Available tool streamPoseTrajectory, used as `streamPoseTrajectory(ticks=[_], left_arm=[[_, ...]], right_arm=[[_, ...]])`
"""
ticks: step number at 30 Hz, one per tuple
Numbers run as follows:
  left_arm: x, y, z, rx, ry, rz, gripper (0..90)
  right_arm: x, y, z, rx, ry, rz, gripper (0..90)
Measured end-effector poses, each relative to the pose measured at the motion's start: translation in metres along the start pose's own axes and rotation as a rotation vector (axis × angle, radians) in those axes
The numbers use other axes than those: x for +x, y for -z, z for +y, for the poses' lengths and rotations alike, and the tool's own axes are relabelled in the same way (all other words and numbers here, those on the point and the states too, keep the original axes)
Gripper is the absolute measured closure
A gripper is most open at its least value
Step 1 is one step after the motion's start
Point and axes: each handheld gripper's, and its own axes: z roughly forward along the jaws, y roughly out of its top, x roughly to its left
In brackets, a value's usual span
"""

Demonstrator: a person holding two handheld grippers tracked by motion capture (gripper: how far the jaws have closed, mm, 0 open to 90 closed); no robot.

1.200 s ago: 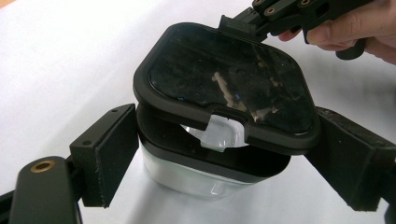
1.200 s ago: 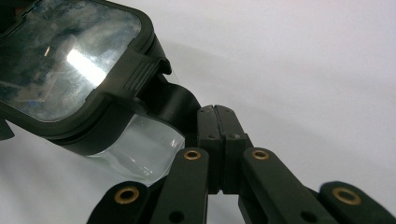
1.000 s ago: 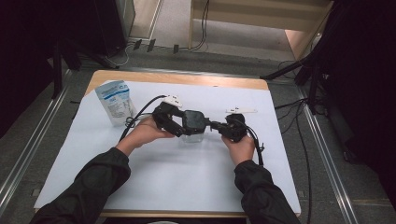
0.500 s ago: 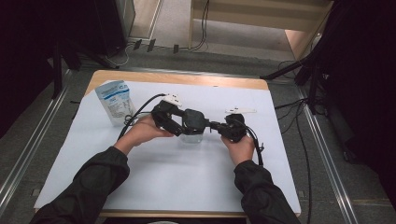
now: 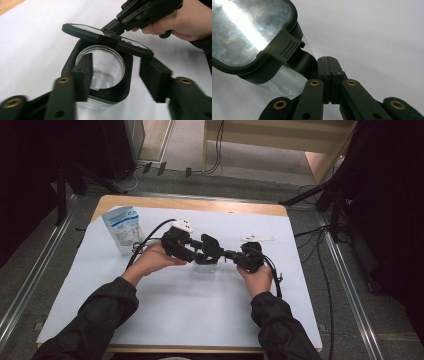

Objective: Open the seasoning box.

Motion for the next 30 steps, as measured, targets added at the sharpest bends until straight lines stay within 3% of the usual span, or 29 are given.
streamPoseTrajectory(ticks=[7,13,19,30], left_arm=[[0.001,0.005,0.003,-0.033,0.010,-0.023,77.0],[-0.006,0.002,0.014,-0.020,-0.005,-0.030,87.8],[-0.010,-0.007,0.028,0.001,0.000,-0.051,89.5],[-0.010,-0.020,0.048,0.057,0.015,-0.051,90.0]], right_arm=[[0.000,0.000,0.000,0.000,-0.007,0.004,90.0],[-0.001,0.001,0.000,-0.002,-0.019,0.013,90.0],[0.000,0.001,-0.001,-0.005,-0.025,0.013,90.0],[0.001,0.001,-0.003,0.006,-0.021,0.028,90.0]])
